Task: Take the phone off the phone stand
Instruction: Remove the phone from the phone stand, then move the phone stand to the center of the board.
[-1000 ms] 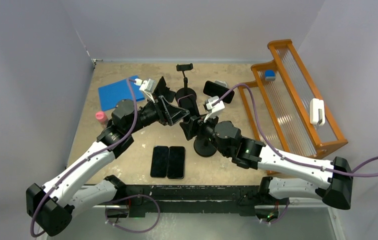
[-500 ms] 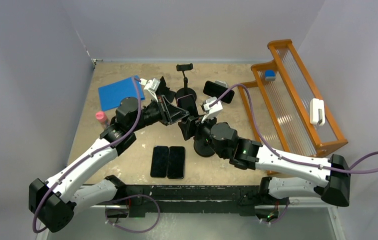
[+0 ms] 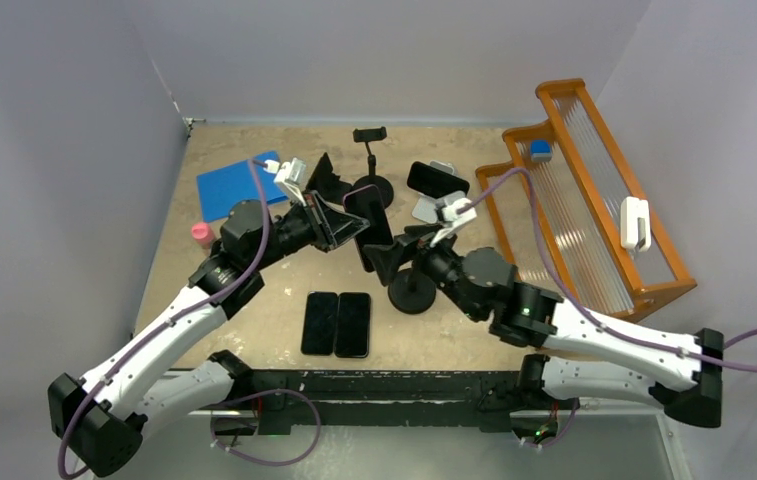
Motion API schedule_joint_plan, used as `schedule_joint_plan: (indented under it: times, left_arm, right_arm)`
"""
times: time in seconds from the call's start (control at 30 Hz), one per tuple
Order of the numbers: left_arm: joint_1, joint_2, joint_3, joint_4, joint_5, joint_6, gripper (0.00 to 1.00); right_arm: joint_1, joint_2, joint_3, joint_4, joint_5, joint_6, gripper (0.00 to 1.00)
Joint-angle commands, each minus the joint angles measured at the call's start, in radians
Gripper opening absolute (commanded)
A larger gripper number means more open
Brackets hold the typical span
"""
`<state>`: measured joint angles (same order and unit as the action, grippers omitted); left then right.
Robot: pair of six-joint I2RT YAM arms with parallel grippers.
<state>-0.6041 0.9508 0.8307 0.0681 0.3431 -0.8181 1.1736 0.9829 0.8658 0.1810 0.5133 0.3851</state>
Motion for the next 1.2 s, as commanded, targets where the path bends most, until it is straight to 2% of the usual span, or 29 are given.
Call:
schedule_joint_plan:
  times: [0.0,0.1,0.23,0.43,0.57,0.7,0.87,1.03,1.17]
  left_arm:
    - [0.003,-0.078,0.004,0.049,-0.086,0.019,0.0]
    - [0.003,-0.114,0.006,0.021,-0.105,0.058,0.0]
    - [0.005,-0.191,0.003,-0.06,-0.137,0.201,0.0]
    - [0.005,-0.323,-0.062,-0.184,-0.145,0.391,0.0]
    - [0.004,-0.405,-0.128,-0.209,-0.154,0.42,0.0]
    - [0.004,-0.472,-0.179,-0.207,-0.154,0.431,0.0]
    - [0.003,-0.5,-0.184,-0.25,-0.204,0.426,0.0]
    - [0.003,-0.517,-0.179,-0.28,-0.214,0.424,0.0]
    - [0.003,-0.525,-0.18,-0.279,-0.213,0.421,0.0]
  right_arm:
    - [0.006,-0.122,-0.029,-0.017,-0.054,0.038,0.99]
    - [0.006,-0.2,-0.105,-0.029,-0.045,0.073,0.98]
    - [0.005,-0.283,-0.23,-0.04,0.019,0.166,0.93]
    - [0.005,-0.288,-0.365,-0.066,0.133,0.33,0.79]
    - [0.005,-0.223,-0.4,0.03,0.165,0.305,0.78]
    - [0.0,-0.064,-0.356,0.028,0.256,0.304,0.79]
    - [-0.04,0.106,-0.307,0.038,0.282,0.255,0.78]
    - [-0.084,0.147,-0.302,0.093,0.251,0.217,0.73]
    - [-0.128,0.157,-0.288,0.112,0.225,0.192,0.66]
